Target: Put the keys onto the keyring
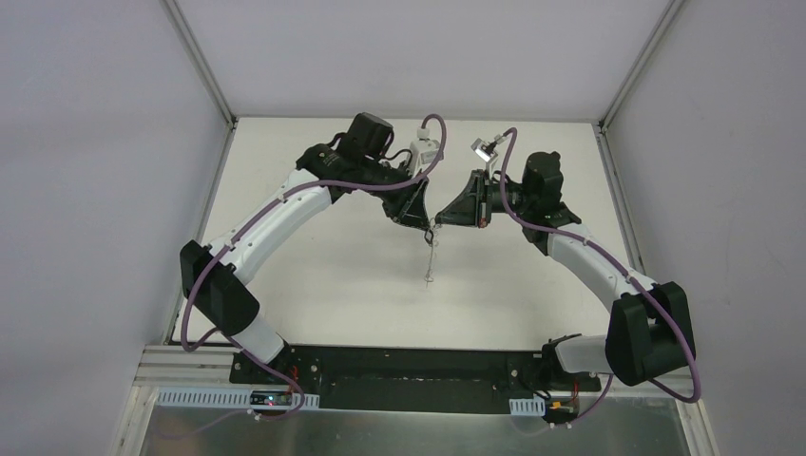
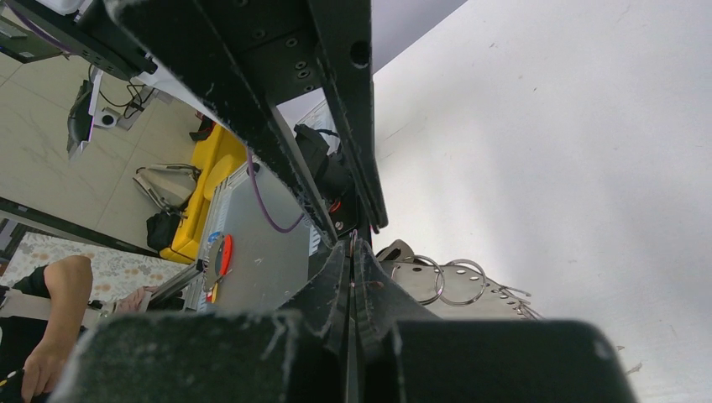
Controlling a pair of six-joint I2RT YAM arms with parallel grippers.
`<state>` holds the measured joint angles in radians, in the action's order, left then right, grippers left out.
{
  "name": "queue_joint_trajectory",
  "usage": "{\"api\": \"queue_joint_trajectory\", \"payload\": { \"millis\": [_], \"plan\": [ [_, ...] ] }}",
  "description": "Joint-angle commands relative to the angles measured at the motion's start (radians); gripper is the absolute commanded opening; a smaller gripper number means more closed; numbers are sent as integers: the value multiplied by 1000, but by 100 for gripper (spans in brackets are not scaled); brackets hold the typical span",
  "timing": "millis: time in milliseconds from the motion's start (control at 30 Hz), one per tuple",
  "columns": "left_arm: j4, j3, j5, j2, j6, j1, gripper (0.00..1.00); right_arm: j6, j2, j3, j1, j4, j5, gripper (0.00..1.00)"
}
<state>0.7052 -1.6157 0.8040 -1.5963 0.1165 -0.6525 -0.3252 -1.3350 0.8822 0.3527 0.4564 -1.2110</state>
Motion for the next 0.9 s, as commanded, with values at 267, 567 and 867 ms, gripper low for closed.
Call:
{"api": "queue_joint_trajectory", "payload": {
  "millis": [267, 567, 867],
  "plan": [
    [-129, 20, 160, -25, -167, 30, 26, -23, 29, -8, -6, 87, -30, 0],
    [-129, 40, 197, -35, -178, 31, 26, -20, 25, -7, -8, 87, -21, 0],
    [-140, 41, 201, -42, -185, 31, 17, -21, 19, -7, -8, 87, -23, 0]
  ]
}}
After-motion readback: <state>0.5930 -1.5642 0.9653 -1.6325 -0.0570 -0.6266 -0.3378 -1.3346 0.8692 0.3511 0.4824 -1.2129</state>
